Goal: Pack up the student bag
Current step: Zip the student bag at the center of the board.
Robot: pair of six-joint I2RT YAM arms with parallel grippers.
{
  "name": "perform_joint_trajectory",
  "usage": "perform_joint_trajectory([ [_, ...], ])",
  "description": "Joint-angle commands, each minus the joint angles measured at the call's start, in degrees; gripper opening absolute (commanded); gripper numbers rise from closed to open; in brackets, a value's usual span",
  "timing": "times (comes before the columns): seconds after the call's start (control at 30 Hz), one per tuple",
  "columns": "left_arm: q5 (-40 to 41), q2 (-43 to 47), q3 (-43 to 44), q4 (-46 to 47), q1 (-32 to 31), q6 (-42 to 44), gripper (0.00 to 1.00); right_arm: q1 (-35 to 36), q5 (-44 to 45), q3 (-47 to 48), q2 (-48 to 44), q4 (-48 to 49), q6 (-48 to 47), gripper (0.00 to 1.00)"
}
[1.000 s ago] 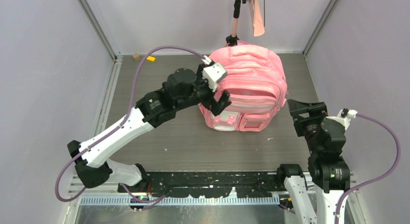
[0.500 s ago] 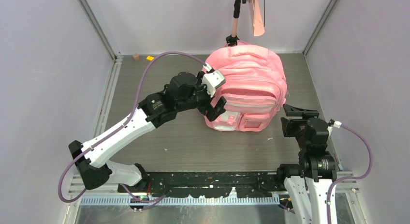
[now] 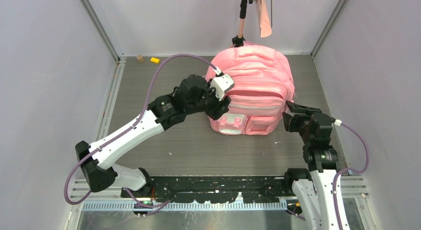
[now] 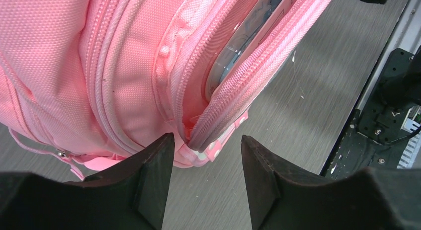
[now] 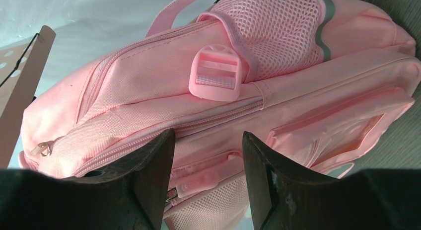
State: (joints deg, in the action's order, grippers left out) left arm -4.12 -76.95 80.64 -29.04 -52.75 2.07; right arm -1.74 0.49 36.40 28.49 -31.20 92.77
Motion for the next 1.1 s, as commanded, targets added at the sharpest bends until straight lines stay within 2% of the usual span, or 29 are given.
perform_joint_trajectory([
  [0.0, -0.23, -0.22, -0.16, 2.67, 0.19, 0.96, 0.54, -0.16, -1.46, 0.59, 0.74, 4.05, 2.00, 0.57],
  [0.1, -0.54, -0.09, -0.27, 2.75, 0.20, 1.04, 0.51, -0.11, -1.32, 0.71, 0.07, 3.46, 2.31, 0.54],
  [0.37, -1.33, 0.13, -0.39, 3.09, 0.21, 1.39, 0.29, 0.24, -1.06, 2.08, -3.15, -0.64, 2.76, 0.50],
  [0.53, -1.69, 0.14, -0.66, 3.70, 0.19, 1.02, 0.23, 0.66, -2.26, 2.16, -3.49, -1.58, 3.72, 0.49],
  [0.67, -2.03, -0.04, -0.64, 3.82, 0.20, 0.44, 0.23, 0.92, -1.37, 3.19, -3.22, -2.82, 2.69, 0.48],
  [0.9, -2.13, 0.17, -0.59, 3.74, 0.20, 0.53, 0.22, 1.70, -2.61, 2.99, -0.55, 0.84, 3.58, 0.49],
  [1.07, -2.46, 0.05, -0.47, 3.86, 0.19, -0.02, 0.22, 4.90, -0.71, 3.02, -0.19, 1.40, 4.07, 0.49],
])
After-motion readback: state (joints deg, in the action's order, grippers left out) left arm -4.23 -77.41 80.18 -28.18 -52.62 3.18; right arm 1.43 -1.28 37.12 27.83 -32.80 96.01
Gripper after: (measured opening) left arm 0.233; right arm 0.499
